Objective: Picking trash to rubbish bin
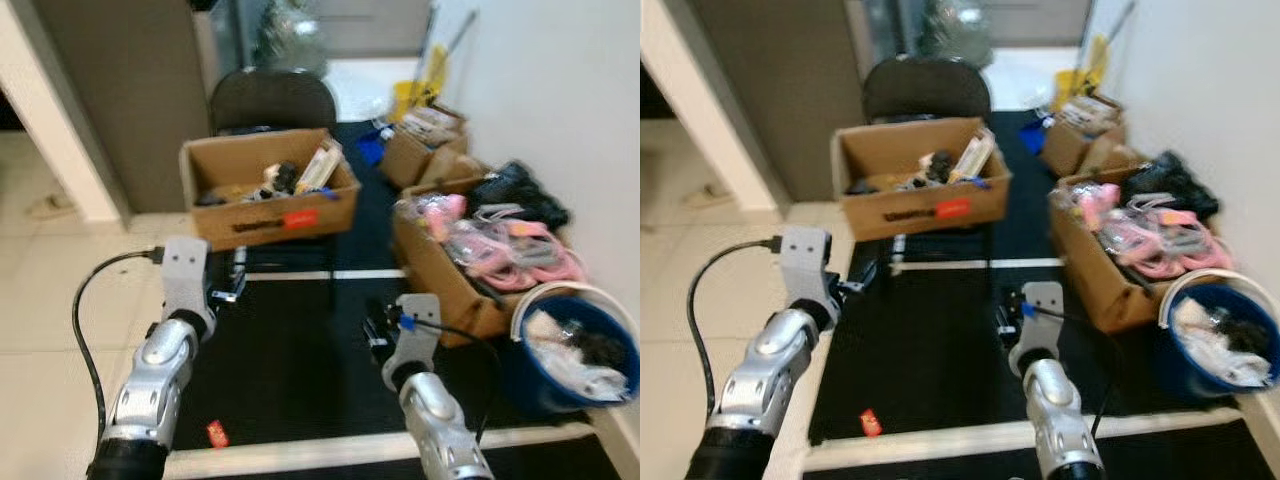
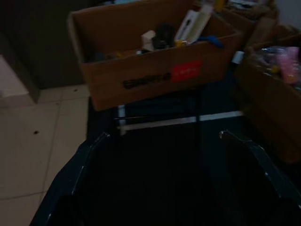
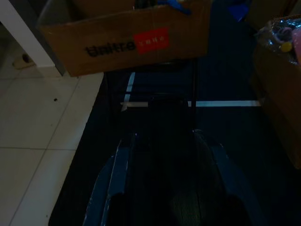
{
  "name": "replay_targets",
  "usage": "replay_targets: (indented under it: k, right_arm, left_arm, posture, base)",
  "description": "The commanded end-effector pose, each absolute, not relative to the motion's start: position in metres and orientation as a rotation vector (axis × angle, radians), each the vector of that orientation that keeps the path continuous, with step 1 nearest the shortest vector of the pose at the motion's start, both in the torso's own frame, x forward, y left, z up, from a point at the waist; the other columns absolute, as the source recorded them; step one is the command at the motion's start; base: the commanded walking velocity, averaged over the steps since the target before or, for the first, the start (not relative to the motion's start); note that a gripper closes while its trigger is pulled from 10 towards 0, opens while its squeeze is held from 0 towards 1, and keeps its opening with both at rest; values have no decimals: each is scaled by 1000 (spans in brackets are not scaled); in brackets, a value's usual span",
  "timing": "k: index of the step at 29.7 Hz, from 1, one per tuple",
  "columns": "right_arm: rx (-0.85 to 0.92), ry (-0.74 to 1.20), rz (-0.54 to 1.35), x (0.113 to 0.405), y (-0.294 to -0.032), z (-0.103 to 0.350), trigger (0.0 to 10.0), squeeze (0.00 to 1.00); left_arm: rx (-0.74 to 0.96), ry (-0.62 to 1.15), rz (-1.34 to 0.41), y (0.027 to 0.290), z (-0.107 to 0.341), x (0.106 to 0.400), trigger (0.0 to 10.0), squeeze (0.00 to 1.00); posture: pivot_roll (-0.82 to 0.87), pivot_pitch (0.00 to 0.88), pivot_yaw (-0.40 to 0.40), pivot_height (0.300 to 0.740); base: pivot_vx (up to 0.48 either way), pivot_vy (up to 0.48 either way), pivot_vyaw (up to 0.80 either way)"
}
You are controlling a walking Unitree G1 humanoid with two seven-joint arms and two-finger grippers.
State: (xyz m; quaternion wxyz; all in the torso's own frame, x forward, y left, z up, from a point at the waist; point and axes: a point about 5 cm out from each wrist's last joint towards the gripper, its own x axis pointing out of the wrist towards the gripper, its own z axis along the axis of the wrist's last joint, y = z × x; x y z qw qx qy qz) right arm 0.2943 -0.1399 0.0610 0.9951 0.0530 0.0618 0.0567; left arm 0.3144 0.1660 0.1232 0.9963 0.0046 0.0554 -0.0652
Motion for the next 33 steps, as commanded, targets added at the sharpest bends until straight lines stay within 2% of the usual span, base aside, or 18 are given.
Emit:
replay_targets:
  k: [1, 33]
  right_arm:
    - [106, 143, 95, 290, -145, 55, 10000, 0]
    - [96, 140, 72, 291, -148, 55, 10000, 0]
  left_arm:
    - [20, 133, -141, 164, 119, 313, 10000, 0]
    - [15, 139, -155, 162, 119, 313, 10000, 0]
  posture:
    - [28, 120, 18, 740]
    - [23, 124, 24, 740]
  base:
    - [281, 0, 0]
    - [277, 0, 0]
